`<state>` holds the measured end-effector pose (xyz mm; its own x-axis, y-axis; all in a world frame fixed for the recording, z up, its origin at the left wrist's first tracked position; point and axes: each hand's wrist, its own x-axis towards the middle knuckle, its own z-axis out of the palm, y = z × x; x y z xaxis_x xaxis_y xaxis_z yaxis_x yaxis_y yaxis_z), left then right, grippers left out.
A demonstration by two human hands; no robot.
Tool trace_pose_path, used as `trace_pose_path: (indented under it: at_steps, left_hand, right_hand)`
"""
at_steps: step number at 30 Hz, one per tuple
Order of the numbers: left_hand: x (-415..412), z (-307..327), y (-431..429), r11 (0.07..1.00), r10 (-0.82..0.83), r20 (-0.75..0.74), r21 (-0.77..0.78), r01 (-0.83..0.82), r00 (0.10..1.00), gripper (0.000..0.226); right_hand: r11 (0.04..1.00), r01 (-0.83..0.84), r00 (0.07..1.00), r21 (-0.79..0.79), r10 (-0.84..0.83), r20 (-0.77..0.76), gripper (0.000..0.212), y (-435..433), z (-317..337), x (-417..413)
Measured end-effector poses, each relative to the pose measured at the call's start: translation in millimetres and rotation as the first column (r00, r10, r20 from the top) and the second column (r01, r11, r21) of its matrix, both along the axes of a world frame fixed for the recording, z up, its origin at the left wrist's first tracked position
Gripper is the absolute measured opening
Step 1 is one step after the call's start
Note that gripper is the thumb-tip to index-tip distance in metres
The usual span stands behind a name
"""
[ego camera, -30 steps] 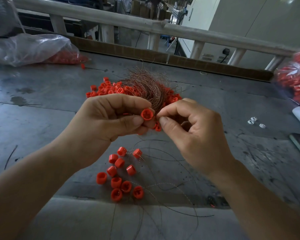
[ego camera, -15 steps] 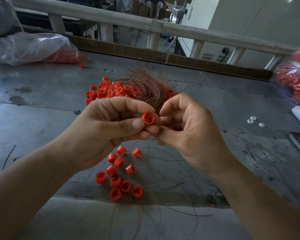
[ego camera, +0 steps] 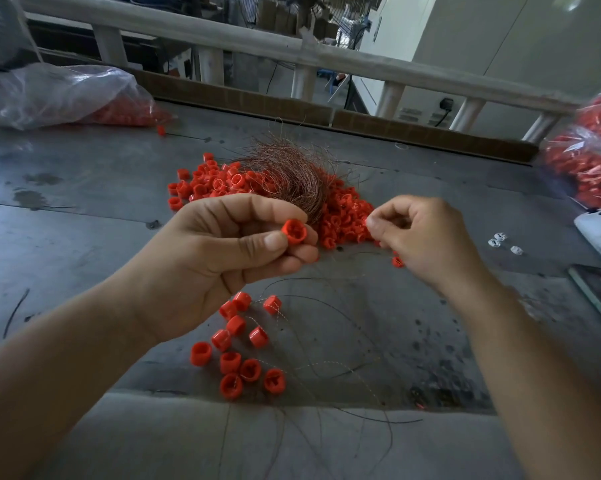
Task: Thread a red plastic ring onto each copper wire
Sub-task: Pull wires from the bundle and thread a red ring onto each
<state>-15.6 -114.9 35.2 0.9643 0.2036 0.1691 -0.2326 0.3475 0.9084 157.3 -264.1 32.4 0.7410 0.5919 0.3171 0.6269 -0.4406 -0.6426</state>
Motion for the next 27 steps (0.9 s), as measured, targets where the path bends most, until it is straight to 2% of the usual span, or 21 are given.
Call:
trace_pose_path:
  at_steps: [3,7,11,18,21,23,27]
  left_hand:
    - [-1,0,-1,1.000,0.010,-0.015,-0.010,-0.011,1.000,0.022]
    - [0,0,-1,0.999,0.039,-0.032,-0.022,-0.040,0.999,0.022]
    - [2,0,-2,0.998,0.052,-0.040,-0.029,-0.053,0.998,0.022]
    - [3,-1,-1,0.998,0.053,-0.054,-0.018,-0.054,0.997,0.023]
    - [3,-1,0,0.998,0.066,-0.060,-0.007,-0.066,0.996,0.023]
    - [3,-1,1,0.997,0.073,-0.068,0.007,-0.073,0.995,0.023]
    - [4,-4,1,0.996,0.081,-0.086,0.054,-0.076,0.993,0.019]
  right_hand:
    - [0.991,-0.017,0.997,-0.131,0.027,0.075,0.007,5,-14,5]
    - [0.981,-0.094,0.982,-0.169,0.119,0.147,0.017,16,-24,4]
    - [0.951,-0.121,0.951,-0.284,0.193,0.240,0.027,27,-33,0]
    - [0.962,-0.110,0.964,-0.248,0.164,0.208,0.015,27,-34,3]
    - [0.984,-0.083,0.991,-0.160,0.099,0.094,0.010,23,-27,3]
    - [0.996,-0.087,0.993,-0.022,0.085,-0.083,0.011,18,-17,2]
    - [0.933,-0.187,0.880,0.308,0.299,-0.370,0.028,7,6,-11]
